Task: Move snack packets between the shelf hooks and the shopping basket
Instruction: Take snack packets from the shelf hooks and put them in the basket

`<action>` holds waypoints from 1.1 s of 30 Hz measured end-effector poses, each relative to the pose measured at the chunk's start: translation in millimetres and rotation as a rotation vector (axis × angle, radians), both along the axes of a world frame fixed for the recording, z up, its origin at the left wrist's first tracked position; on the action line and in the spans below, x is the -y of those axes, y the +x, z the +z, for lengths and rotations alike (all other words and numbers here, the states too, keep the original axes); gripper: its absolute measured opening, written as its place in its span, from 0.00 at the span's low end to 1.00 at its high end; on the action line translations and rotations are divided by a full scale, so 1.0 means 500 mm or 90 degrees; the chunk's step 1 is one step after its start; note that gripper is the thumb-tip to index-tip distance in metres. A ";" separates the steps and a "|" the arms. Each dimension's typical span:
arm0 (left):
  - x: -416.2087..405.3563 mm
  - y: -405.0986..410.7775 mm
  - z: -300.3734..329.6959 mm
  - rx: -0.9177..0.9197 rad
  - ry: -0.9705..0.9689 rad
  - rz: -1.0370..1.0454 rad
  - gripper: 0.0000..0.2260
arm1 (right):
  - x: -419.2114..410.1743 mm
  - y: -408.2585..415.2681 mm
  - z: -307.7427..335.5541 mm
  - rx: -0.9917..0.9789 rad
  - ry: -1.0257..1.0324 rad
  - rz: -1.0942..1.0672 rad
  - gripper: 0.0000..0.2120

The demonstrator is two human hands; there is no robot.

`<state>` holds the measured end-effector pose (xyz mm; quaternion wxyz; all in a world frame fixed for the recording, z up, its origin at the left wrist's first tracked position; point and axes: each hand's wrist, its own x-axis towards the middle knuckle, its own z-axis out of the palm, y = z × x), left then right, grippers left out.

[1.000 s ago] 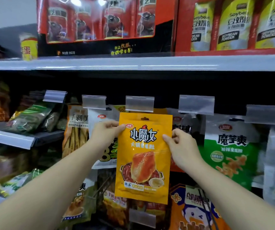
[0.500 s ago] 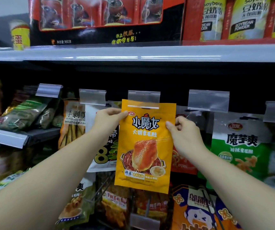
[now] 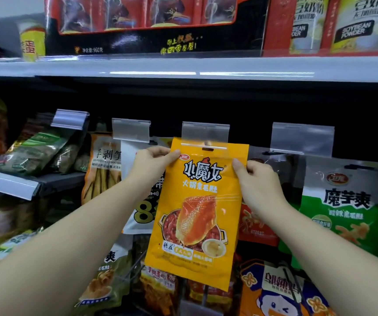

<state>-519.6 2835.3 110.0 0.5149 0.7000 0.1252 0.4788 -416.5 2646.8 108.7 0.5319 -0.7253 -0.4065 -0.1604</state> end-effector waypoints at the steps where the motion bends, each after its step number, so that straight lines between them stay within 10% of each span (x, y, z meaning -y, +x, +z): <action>1: -0.001 0.006 -0.002 -0.002 -0.003 0.005 0.07 | -0.003 0.005 0.002 -0.003 -0.009 -0.014 0.24; 19: -0.045 0.082 -0.019 -0.085 0.140 0.160 0.11 | -0.028 0.089 0.024 -0.012 -0.148 -0.241 0.19; 26: -0.034 -0.053 -0.056 -0.296 0.528 0.397 0.14 | -0.006 0.004 -0.010 0.575 -0.389 -0.237 0.12; 33: -0.048 -0.335 -0.245 -0.477 0.702 0.464 0.13 | -0.118 -0.198 -0.127 0.735 -0.458 0.050 0.07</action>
